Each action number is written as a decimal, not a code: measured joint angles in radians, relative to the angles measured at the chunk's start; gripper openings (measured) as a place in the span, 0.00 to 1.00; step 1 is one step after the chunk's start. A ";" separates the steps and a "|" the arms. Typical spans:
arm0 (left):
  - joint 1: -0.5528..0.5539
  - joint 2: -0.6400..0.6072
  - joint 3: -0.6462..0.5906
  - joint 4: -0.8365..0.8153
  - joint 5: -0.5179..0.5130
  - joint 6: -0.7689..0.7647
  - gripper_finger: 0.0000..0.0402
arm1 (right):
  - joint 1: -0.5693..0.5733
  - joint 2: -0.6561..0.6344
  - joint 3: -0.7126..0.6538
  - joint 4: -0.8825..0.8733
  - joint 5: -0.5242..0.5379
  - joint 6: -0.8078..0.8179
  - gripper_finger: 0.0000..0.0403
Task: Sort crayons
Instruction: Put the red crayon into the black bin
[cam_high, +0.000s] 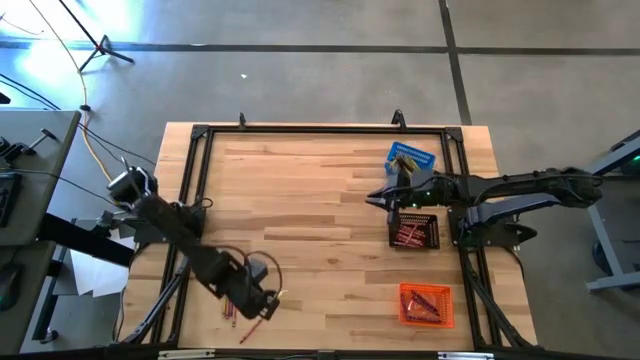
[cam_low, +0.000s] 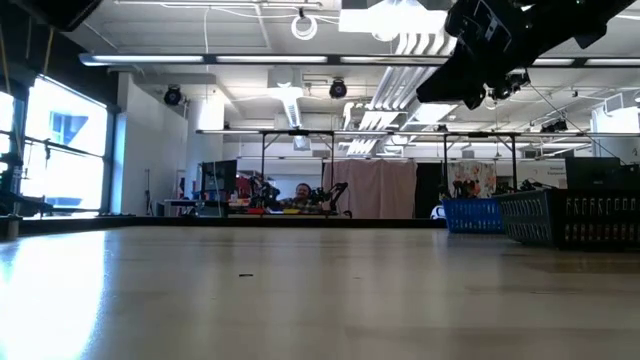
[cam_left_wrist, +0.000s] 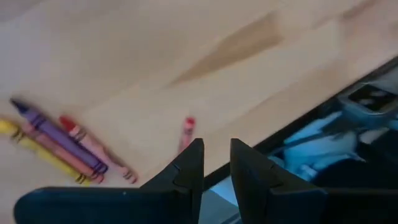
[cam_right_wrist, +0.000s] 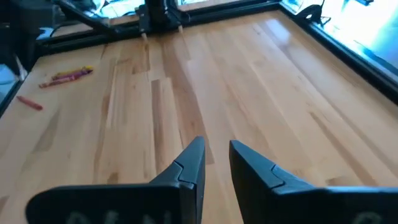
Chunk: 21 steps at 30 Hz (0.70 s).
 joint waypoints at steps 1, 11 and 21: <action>-0.015 0.022 -0.001 0.015 0.010 -0.021 0.17 | 0.005 0.005 0.000 0.000 0.000 0.008 0.15; -0.082 0.242 0.061 0.155 0.069 -0.073 0.17 | 0.053 0.073 0.000 0.028 -0.001 0.085 0.15; -0.107 0.327 0.116 0.124 0.087 -0.058 0.17 | 0.106 0.151 0.000 0.062 -0.003 0.133 0.15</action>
